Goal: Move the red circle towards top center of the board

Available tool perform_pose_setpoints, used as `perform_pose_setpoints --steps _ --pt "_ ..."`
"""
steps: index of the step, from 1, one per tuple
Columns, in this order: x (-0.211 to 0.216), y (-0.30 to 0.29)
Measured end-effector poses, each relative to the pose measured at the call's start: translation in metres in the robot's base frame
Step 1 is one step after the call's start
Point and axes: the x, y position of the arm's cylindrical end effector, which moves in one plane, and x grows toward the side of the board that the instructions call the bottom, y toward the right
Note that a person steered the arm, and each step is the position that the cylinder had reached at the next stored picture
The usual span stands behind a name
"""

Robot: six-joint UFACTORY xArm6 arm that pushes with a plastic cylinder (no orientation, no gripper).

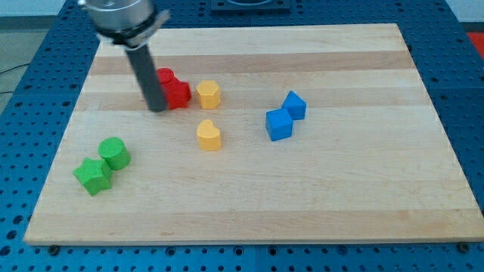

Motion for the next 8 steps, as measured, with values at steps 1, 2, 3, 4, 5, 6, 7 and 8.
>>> perform_pose_setpoints --steps 1,2,3,4,5,6,7,8 --pt "-0.022 0.039" --pt "-0.023 0.087" --pt "0.008 0.074" --pt "0.027 0.005" --pt "-0.008 -0.030" --pt "-0.036 -0.031" --pt "-0.061 -0.007" --pt "-0.063 0.005"
